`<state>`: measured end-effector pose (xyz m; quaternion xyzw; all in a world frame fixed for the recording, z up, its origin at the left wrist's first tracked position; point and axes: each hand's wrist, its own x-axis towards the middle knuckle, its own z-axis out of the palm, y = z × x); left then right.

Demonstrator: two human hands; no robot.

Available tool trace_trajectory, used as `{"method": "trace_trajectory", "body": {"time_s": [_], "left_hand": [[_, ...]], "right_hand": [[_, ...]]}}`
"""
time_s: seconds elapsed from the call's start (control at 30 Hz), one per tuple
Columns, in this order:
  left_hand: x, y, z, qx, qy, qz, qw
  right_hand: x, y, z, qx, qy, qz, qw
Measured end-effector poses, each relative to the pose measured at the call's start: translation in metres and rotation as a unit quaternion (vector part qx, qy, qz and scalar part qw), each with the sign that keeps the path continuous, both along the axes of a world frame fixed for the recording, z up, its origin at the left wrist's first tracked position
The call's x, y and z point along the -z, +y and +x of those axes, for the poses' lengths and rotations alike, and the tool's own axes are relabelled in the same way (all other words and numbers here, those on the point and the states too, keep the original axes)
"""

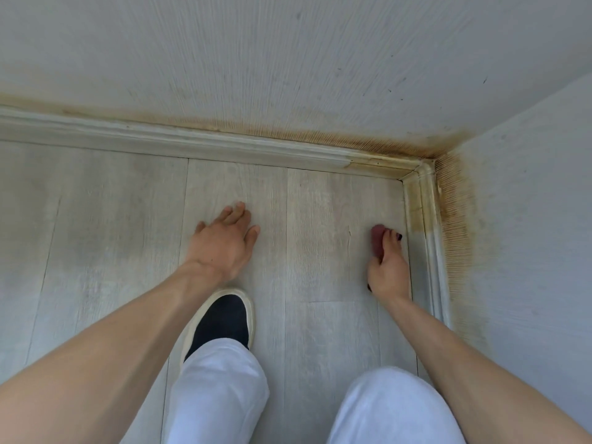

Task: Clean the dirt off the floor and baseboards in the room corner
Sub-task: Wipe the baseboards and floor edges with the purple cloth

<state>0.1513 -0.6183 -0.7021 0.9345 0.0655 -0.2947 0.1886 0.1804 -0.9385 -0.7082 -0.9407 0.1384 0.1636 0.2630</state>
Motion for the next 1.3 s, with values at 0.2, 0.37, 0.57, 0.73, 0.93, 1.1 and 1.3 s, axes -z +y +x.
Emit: {"method": "trace_trajectory", "body": {"time_s": [0.2,0.37,0.57,0.73,0.93,1.1,1.3], "left_hand": [[0.003,0.000,-0.005,-0.007,-0.011,-0.010,1.000],[0.009,0.003,-0.007,-0.007,-0.017,-0.021,1.000],[0.013,0.001,-0.012,0.004,-0.027,-0.006,1.000],[0.015,0.002,-0.010,0.007,-0.019,-0.005,1.000],[0.012,0.003,-0.012,0.005,-0.022,-0.006,1.000],[0.010,0.004,-0.007,0.010,-0.009,-0.010,1.000],[0.014,0.004,-0.010,-0.001,-0.017,-0.016,1.000]], "right_hand": [[-0.010,0.083,0.114,0.374,-0.037,0.310,0.873],[-0.011,0.145,0.154,0.475,-0.085,0.419,0.769],[-0.022,0.207,0.133,0.399,-0.023,0.402,0.824],[-0.047,0.141,0.160,0.433,-0.041,0.355,0.828],[-0.037,0.222,0.114,0.305,0.030,0.348,0.886],[-0.044,0.149,0.156,0.411,-0.031,0.287,0.865],[-0.032,0.175,0.116,0.276,0.007,0.296,0.914]]}}
